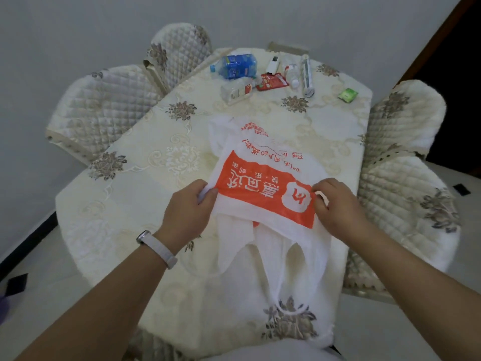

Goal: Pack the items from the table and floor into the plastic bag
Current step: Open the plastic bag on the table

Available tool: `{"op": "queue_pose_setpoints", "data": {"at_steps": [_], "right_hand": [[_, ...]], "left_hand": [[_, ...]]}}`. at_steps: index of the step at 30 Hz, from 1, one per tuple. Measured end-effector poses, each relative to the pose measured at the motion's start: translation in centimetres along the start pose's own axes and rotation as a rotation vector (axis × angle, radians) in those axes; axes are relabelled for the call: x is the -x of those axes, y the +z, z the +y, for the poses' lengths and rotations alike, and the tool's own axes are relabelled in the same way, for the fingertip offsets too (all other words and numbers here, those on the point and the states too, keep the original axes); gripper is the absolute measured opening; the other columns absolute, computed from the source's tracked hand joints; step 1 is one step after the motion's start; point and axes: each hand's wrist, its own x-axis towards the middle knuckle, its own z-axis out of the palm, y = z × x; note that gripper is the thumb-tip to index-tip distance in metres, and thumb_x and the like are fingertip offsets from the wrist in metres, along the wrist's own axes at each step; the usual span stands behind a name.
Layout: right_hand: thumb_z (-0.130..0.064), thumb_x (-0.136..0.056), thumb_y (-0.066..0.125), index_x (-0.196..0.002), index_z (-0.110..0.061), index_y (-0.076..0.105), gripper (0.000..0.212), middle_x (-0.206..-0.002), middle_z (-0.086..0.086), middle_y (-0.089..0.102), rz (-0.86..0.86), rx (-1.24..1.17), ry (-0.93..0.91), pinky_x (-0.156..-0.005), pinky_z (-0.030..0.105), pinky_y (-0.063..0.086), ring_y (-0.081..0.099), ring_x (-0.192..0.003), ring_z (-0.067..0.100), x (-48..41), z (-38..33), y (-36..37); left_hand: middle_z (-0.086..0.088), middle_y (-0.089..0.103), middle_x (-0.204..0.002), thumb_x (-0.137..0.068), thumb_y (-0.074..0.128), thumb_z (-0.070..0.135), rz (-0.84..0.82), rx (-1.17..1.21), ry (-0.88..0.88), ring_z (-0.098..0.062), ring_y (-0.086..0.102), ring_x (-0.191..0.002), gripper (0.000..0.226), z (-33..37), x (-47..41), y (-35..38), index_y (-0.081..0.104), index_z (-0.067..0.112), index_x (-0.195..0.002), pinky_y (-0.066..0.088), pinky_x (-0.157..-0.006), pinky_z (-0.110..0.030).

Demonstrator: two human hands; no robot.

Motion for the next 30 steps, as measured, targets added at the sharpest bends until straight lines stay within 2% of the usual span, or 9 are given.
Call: {"op": "queue_pose_setpoints", "data": {"at_steps": [5, 8, 12, 15, 18, 20, 22, 25, 30], "right_hand": [[-0.065, -0.074, 0.058, -0.138, -0.016, 0.047, 0.081, -0.137, 0.009, 0.050, -0.167, 0.015, -0.167, -0.107, 0.037, 0.034, 0.046, -0.125, 0.027, 3.7, -6.8, 3.1], [-0.065, -0.073, 0.065, -0.146, -0.020, 0.032, 0.093, -0.149, 0.009, 0.036, -0.217, 0.117, -0.083, -0.112, 0.051, 0.030, 0.035, -0.136, 0.031, 4.0, -8.4, 6.7], [-0.051, -0.070, 0.076, -0.139, -0.017, 0.040, 0.085, -0.142, 0.015, 0.044, -0.083, 0.117, -0.013, -0.106, 0.054, 0.037, 0.042, -0.129, 0.035, 1.9, -8.6, 8.3], [-0.034, -0.079, 0.068, -0.127, -0.016, 0.055, 0.054, -0.131, 0.010, 0.053, -0.063, 0.101, -0.010, -0.099, 0.047, 0.043, 0.050, -0.120, 0.032, 0.6, -8.2, 7.8], [-0.019, -0.081, 0.063, -0.099, -0.011, 0.068, 0.020, -0.099, 0.007, 0.065, -0.050, 0.059, -0.062, -0.075, 0.036, 0.046, 0.061, -0.091, 0.031, -0.4, -8.5, 6.4], [-0.018, -0.085, 0.061, -0.099, -0.011, 0.067, 0.017, -0.093, 0.006, 0.066, -0.042, -0.005, -0.036, -0.069, 0.034, 0.042, 0.060, -0.085, 0.030, -0.5, -9.4, 5.3], [-0.021, -0.089, 0.059, -0.109, -0.015, 0.063, 0.021, -0.095, 0.003, 0.067, -0.040, -0.071, 0.008, -0.068, 0.033, 0.043, 0.060, -0.086, 0.027, -0.2, -10.4, 4.1], [-0.024, -0.093, 0.054, -0.115, -0.019, 0.056, 0.023, -0.094, 0.000, 0.066, -0.090, -0.069, 0.025, -0.071, 0.034, 0.045, 0.059, -0.084, 0.026, 0.5, -11.2, 2.6], [-0.021, -0.090, 0.057, -0.115, -0.019, 0.060, 0.026, -0.103, 0.000, 0.068, -0.038, 0.094, -0.032, -0.071, 0.034, 0.045, 0.063, -0.093, 0.029, 1.1, -10.0, 0.8]], "left_hand": [[0.003, 0.045, -0.059, -0.095, 0.059, 0.029, -0.022, 0.237, -0.110, -0.007, 0.039, -0.051, 0.038, 1.6, 0.8, 0.3, 0.046, 0.008, -0.066, 0.032, -0.048, -0.020], [0.008, 0.047, -0.057, -0.096, 0.059, 0.028, -0.023, 0.291, -0.133, -0.007, 0.042, -0.051, 0.037, 1.7, 1.3, -0.3, 0.047, 0.015, -0.064, 0.035, -0.049, -0.019], [0.003, 0.046, -0.057, -0.097, 0.058, 0.027, 0.019, 0.339, -0.178, -0.005, 0.040, -0.047, 0.039, 1.0, 2.0, -1.8, 0.046, 0.005, -0.067, 0.034, -0.044, -0.017], [0.008, 0.049, -0.060, -0.091, 0.067, 0.035, 0.021, 0.281, -0.141, -0.004, 0.042, -0.047, 0.038, 0.3, 2.8, -3.1, 0.048, 0.006, -0.074, 0.036, -0.046, -0.017], [0.023, 0.057, -0.091, -0.069, 0.082, 0.050, -0.047, -0.003, -0.086, 0.001, 0.056, -0.071, 0.057, 0.4, 3.7, -4.3, 0.048, 0.028, -0.109, 0.039, -0.054, -0.011], [0.019, 0.057, -0.114, -0.065, 0.082, 0.058, -0.062, -0.230, -0.018, -0.008, 0.060, -0.093, 0.091, 0.0, 3.8, -4.6, 0.035, 0.032, -0.138, 0.045, -0.066, -0.016], [0.007, 0.061, -0.126, -0.072, 0.076, 0.058, -0.024, -0.368, 0.041, -0.020, 0.063, -0.106, 0.088, -0.8, 3.4, -4.6, 0.035, 0.034, -0.146, 0.049, -0.076, -0.029], [-0.001, 0.068, -0.101, -0.084, 0.058, 0.047, 0.002, -0.315, 0.089, -0.026, 0.064, -0.094, 0.041, -2.0, 2.8, -4.2, 0.067, 0.024, -0.116, 0.043, -0.068, -0.027], [0.004, 0.050, -0.075, -0.084, 0.060, 0.025, 0.055, -0.142, 0.147, -0.019, 0.049, -0.070, 0.014, -1.9, 2.5, -3.9, 0.062, 0.011, -0.081, 0.035, -0.057, -0.021]]}}
